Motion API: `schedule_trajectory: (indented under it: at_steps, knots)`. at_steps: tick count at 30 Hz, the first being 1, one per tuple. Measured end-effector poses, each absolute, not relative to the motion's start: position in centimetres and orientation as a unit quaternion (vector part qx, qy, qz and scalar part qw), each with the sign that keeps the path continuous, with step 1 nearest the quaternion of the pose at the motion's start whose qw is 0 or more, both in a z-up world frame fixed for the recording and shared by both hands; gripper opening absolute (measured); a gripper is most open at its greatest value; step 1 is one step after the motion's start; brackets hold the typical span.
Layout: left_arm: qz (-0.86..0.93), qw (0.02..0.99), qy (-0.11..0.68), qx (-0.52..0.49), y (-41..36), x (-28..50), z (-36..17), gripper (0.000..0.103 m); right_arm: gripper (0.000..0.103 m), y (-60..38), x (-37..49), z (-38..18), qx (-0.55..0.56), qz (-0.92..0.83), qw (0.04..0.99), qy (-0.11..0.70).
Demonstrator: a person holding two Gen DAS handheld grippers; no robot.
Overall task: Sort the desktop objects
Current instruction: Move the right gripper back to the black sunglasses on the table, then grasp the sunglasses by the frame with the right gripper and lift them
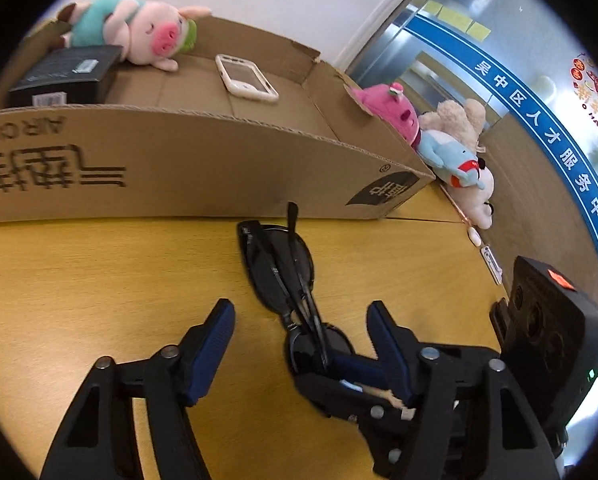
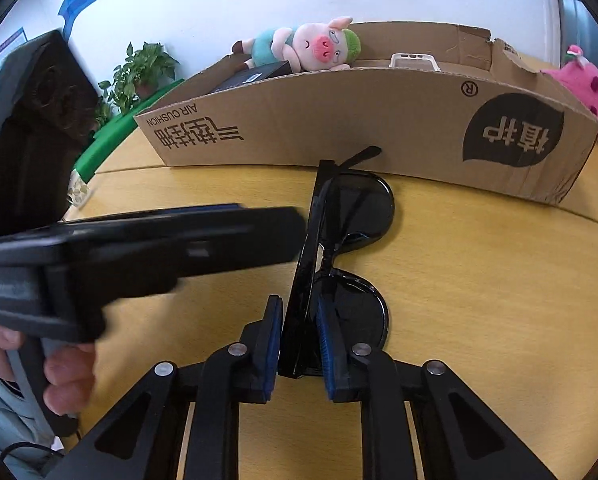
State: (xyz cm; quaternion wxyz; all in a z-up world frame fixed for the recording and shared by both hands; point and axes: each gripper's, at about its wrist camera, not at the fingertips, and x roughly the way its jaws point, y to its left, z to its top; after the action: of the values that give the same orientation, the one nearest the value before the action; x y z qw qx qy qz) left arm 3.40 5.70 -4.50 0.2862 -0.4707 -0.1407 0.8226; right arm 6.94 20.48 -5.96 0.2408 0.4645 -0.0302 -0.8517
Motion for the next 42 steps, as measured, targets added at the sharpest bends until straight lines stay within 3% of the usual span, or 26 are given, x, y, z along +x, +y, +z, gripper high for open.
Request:
schedule_trajectory:
  at_steps: [5, 6, 19, 30, 42]
  knots:
    - [0.815, 0.285, -0.137, -0.485, 6.6, 2.0, -5.5, 0.024, 0.016, 20.7, 7.3, -6.1, 0.466, -0.848, 0.248, -0.039]
    - [0.812, 0.29, -0.138, -0.488, 6.7, 1.9, -5.6, 0.022, 0.016, 20.8, 7.4, -6.1, 0.466, -0.848, 0.249, -0.039]
    - [0.819, 0.306, -0.143, -0.463, 6.5, 3.5, -3.4, 0.014, 0.013, 20.7, 9.2, -5.2, 0.452, -0.852, 0.26, -0.042]
    - [0.865, 0.313, -0.1, -0.379, 6.5, 5.2, 5.0, 0.01, 0.013, 20.0, 10.4, 0.9, 0.376, -0.884, 0.277, -0.033]
    - [0.884, 0.34, -0.061, -0.316, 8.6, 1.3, 13.9, 0.01, 0.013, 21.1, 7.1, 9.3, 0.296, -0.917, 0.266, -0.013]
